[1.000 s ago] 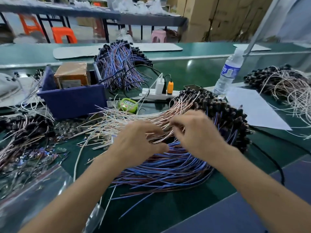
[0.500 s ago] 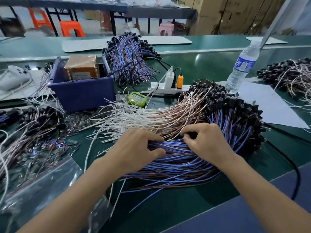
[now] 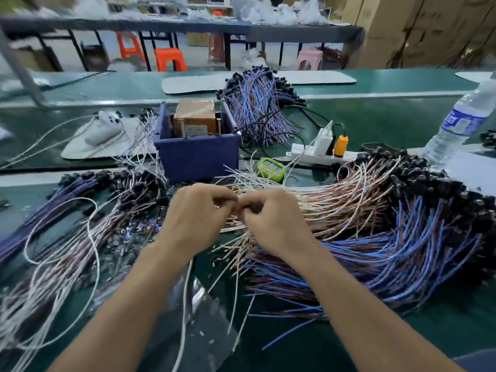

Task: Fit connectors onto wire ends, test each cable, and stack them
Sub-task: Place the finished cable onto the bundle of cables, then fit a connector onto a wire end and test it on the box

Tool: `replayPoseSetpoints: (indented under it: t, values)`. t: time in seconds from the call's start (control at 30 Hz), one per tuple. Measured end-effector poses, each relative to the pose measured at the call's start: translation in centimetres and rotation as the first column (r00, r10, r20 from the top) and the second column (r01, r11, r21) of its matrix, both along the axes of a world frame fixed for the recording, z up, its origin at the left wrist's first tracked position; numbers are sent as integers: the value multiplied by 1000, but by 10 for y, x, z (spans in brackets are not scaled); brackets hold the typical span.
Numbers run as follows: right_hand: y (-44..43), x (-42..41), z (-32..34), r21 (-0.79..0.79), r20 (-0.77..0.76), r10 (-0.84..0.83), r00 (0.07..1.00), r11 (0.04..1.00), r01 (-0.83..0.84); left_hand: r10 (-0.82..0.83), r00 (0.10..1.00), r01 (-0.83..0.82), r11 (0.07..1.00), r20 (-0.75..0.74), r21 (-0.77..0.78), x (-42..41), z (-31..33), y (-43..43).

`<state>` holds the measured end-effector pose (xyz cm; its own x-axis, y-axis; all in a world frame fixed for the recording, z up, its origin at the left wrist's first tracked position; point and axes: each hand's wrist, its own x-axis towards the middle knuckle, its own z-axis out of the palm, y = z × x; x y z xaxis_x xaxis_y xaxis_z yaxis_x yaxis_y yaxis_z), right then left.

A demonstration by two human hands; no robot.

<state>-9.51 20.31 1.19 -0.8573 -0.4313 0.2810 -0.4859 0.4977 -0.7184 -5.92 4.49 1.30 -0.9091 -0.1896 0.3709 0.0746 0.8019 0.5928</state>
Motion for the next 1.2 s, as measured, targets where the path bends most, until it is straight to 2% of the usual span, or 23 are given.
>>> replayPoseSetpoints:
  t: [0.23, 0.37, 0.47, 0.57, 0.7, 0.8, 0.93, 1.0, 1.07, 1.2]
  values:
    - [-107, -4, 3, -89, 89, 103, 991, 992, -95, 328, 945, -328, 945, -15, -8, 16, 11, -91]
    - [-158, -8, 5, -27, 152, 135, 979, 991, -133, 584, 810, -585, 811, -57, 9, 28, 5, -140]
    - [-189, -15, 5, 67, 206, 142, 968, 985, -159, 689, 723, -688, 725, -51, 37, 37, -13, -165]
    - [-209, -23, 5, 155, 227, 140, 964, 972, -177, 708, 706, -708, 705, 16, 54, 42, -27, -179]
    - [-223, -27, 5, 265, 205, 178, 962, 936, -230, 719, 695, -717, 691, 17, 92, 42, -30, -189]
    - [-228, -28, 7, 377, 153, 235, 960, 884, -277, 697, 716, -694, 706, 38, 139, 40, -33, -190]
    - [-228, -29, 11, 493, 76, 313, 947, 813, -309, 613, 790, -605, 781, -8, 152, 39, -30, -182]
    - [-225, -31, 10, 476, 60, 265, 962, 840, -261, 590, 808, -582, 797, 1, 163, 41, -29, -181]
    - [-221, -33, 8, 395, 20, 178, 984, 903, -171, 573, 819, -569, 801, 37, 187, 43, -29, -183]
    - [-210, -32, 12, 58, -12, 64, 998, 996, -63, 503, 861, -490, 785, 71, 379, 44, -27, -181]
